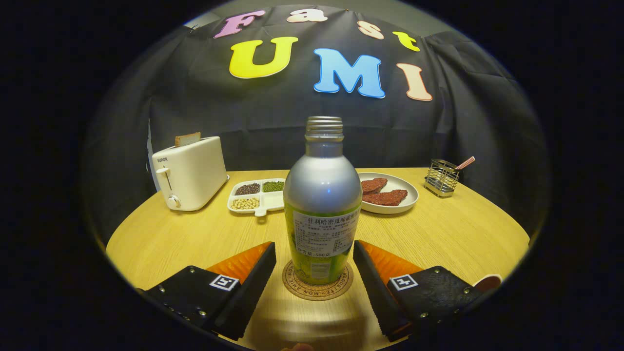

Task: Take the bottle from table, then pour the juice into the cup, finally place the bottle on the coaster

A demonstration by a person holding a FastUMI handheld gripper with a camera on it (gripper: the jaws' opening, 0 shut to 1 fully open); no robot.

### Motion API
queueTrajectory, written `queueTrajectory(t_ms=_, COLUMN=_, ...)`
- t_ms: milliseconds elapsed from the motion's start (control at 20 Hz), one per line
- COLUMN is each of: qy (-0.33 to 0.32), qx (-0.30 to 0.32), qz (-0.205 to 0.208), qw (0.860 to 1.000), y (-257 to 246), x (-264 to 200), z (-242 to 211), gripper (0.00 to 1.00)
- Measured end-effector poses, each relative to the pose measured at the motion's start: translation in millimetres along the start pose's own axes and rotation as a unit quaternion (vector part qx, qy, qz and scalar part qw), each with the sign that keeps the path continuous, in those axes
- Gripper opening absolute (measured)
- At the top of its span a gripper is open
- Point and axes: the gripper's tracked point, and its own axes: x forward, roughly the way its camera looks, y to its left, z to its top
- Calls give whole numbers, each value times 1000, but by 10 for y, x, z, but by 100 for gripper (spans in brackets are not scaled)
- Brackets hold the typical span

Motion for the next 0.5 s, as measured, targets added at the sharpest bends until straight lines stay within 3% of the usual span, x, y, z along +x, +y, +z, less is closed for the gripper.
queueTrajectory(t_ms=500, qy=-47, qx=-11, qz=16, qw=999, y=-12, x=-497, z=498, gripper=97)
